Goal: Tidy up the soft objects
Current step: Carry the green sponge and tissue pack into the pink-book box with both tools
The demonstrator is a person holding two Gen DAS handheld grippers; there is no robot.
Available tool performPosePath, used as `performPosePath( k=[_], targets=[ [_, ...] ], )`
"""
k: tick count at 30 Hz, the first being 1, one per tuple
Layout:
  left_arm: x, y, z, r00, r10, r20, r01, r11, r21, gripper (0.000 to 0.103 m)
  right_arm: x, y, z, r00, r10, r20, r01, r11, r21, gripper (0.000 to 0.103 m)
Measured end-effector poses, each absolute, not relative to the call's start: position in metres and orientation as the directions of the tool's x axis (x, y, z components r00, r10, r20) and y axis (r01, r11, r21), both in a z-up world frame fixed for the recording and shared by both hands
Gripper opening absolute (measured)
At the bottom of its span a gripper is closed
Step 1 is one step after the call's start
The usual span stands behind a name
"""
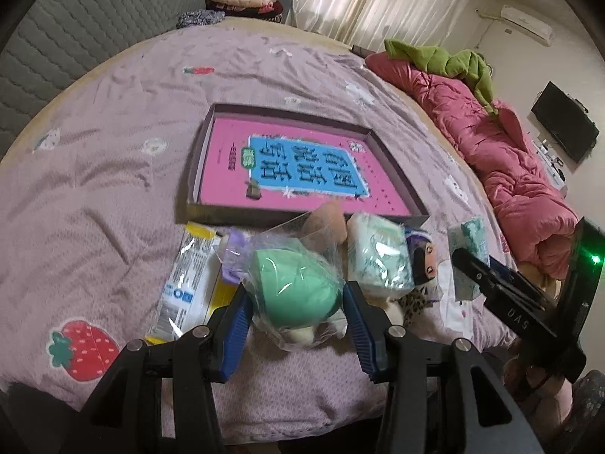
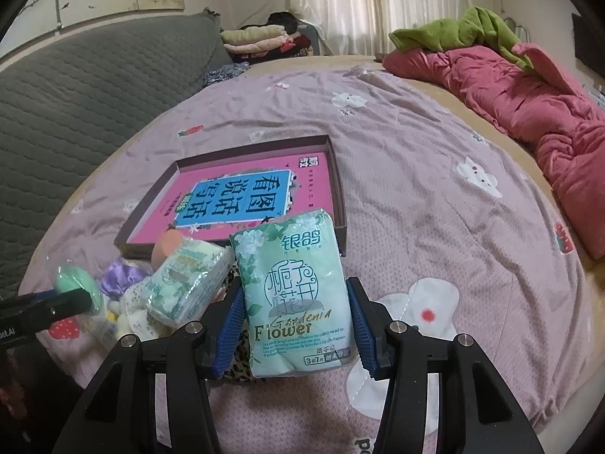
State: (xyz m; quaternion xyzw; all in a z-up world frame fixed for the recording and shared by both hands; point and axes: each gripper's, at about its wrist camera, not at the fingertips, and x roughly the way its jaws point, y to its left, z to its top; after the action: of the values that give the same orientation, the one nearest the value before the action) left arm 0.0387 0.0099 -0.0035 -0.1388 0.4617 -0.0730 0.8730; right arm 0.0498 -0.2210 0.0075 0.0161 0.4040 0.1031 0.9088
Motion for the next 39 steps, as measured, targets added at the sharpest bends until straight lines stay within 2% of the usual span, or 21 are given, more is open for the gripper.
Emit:
performPosePath(
  k=[19, 39],
  targets=[
    [0.092, 0.028, 0.02, 0.592, -0.237, -0.771, -0.019, 0.952, -0.307, 0.049, 0.089, -0.212, 0.04, 0.685, 0.2, -0.701, -0.188, 0.978, 0.094, 0.053],
    [0.158, 0.023, -0.007, 0.525, -0.214, -0.824, -0.004, 0.967, -0.254, 0.049, 0.139, -0.188, 0.025, 0.663, 0.214, -0.718, -0.201, 0.974, 0.105, 0.054]
  ],
)
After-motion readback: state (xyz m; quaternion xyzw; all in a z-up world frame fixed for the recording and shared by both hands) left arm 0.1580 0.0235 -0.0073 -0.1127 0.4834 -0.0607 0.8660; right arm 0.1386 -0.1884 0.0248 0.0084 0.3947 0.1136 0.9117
